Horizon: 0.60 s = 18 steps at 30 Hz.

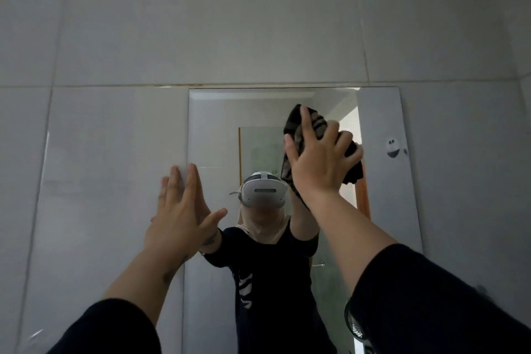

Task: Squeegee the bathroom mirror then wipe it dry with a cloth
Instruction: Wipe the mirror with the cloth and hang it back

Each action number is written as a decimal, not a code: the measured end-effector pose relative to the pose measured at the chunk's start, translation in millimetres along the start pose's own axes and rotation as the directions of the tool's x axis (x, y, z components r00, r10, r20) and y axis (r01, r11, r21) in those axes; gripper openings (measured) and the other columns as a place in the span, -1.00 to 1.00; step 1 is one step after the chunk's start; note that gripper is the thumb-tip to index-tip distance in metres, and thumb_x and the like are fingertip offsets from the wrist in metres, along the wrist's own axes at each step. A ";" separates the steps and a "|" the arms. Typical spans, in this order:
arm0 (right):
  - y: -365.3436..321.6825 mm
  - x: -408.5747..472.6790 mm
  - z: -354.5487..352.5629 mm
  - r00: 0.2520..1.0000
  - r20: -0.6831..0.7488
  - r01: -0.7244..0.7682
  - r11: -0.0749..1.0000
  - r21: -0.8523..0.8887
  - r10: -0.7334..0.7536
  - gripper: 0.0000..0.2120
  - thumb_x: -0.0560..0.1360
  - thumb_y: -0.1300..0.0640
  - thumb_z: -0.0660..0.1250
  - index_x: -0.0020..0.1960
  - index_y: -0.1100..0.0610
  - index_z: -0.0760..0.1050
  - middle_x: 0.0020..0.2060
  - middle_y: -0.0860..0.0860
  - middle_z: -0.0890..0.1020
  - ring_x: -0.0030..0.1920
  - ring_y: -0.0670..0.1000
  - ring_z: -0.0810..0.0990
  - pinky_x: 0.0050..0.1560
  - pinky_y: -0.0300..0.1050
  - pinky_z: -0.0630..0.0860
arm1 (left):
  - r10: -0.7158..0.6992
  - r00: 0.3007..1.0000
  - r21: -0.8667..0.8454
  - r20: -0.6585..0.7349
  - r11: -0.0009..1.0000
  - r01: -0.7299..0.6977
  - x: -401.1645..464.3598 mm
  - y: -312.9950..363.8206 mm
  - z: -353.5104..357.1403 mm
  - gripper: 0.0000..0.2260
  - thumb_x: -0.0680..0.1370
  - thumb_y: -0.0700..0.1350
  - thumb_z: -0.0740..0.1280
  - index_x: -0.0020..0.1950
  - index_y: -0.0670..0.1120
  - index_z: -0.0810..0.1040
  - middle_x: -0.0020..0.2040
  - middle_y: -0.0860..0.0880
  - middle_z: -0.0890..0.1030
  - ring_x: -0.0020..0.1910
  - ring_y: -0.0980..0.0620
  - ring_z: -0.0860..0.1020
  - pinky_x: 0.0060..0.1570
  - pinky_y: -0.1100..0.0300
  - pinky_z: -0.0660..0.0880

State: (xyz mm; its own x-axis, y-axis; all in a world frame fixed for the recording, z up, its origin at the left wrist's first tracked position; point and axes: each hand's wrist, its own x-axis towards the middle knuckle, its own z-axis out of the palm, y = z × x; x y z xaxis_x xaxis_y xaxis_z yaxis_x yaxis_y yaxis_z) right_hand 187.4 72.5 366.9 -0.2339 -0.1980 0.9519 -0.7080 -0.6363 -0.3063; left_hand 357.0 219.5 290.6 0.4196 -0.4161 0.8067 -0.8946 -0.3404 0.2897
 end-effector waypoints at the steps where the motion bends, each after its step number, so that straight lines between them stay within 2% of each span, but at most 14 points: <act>1: -12.9 -4.3 1.2 0.999 -0.001 0.042 0.999 0.003 -0.042 -0.46 0.52 -0.25 0.15 0.46 -0.19 0.20 0.13 0.18 0.47 0.07 0.23 0.41 0.16 0.27 0.27 | 0.013 1.000 0.000 -0.002 1.000 -0.013 -1.7 -1.5 -0.5 -0.10 0.41 0.39 0.16 0.27 0.25 -0.58 0.52 0.06 -0.38 0.50 0.01 -0.33 0.45 -0.22 0.08; 3: -39.7 -14.1 2.3 0.993 0.017 0.121 0.993 0.012 -0.121 -0.46 0.52 -0.25 0.14 0.47 -0.20 0.18 0.13 0.17 0.47 0.07 0.22 0.41 0.18 0.28 0.26 | 0.037 0.999 0.021 -0.032 0.999 -0.036 -9.7 -6.4 -1.9 -0.15 0.44 0.40 0.09 0.28 0.22 -0.59 0.50 0.07 -0.40 0.50 0.02 -0.33 0.46 -0.20 0.04; 6: -75.5 -31.8 4.2 0.969 0.047 0.241 0.970 0.039 -0.242 -0.46 0.53 -0.26 0.08 0.49 -0.20 0.14 0.16 0.15 0.45 0.10 0.20 0.40 0.21 0.30 0.23 | 0.015 0.995 0.065 -0.095 0.998 -0.009 -30.5 -16.8 0.3 -0.24 0.51 0.35 0.02 0.37 0.12 -0.50 0.45 0.08 -0.42 0.50 0.04 -0.31 0.45 -0.16 0.01; 10: -108.3 -58.1 7.0 0.924 0.048 0.374 0.923 0.088 -0.379 -0.49 0.54 -0.25 0.01 0.47 -0.19 0.20 0.15 0.12 0.46 0.09 0.18 0.39 0.19 0.28 0.19 | -0.085 0.996 0.056 -0.036 0.995 0.087 -58.4 -33.9 17.3 -0.29 0.54 0.32 -0.04 0.39 0.09 -0.48 0.44 0.09 -0.45 0.47 0.06 -0.37 0.45 -0.17 -0.02; 13: -114.0 -77.5 9.0 0.895 0.048 0.437 0.893 0.108 -0.444 -0.53 0.55 -0.21 0.06 0.45 -0.20 0.24 0.13 0.10 0.47 0.08 0.17 0.36 0.21 0.28 0.17 | -0.130 0.992 0.024 0.009 0.991 0.130 -69.6 -41.8 29.7 -0.31 0.55 0.28 -0.03 0.39 0.07 -0.47 0.42 0.11 -0.49 0.44 0.09 -0.41 0.46 -0.16 -0.01; 18: -91.4 -101.9 6.1 0.846 0.096 0.518 0.851 0.082 -0.524 -0.50 0.52 -0.24 0.11 0.45 -0.23 0.21 0.15 0.10 0.48 0.09 0.18 0.41 0.22 0.29 0.20 | -0.118 0.993 -0.043 -0.015 0.992 0.117 -66.3 -45.1 35.8 -0.32 0.56 0.24 0.02 0.40 0.11 -0.43 0.40 0.14 -0.51 0.42 0.12 -0.45 0.48 -0.16 -0.04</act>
State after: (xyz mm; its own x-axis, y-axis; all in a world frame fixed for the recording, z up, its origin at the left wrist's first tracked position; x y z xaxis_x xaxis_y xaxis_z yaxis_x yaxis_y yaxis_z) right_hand 280.0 146.2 298.0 0.2369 0.0946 0.9669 -0.6693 -0.7055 0.2330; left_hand 375.0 232.2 205.6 0.5199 -0.3606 0.7744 -0.8450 -0.3502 0.4041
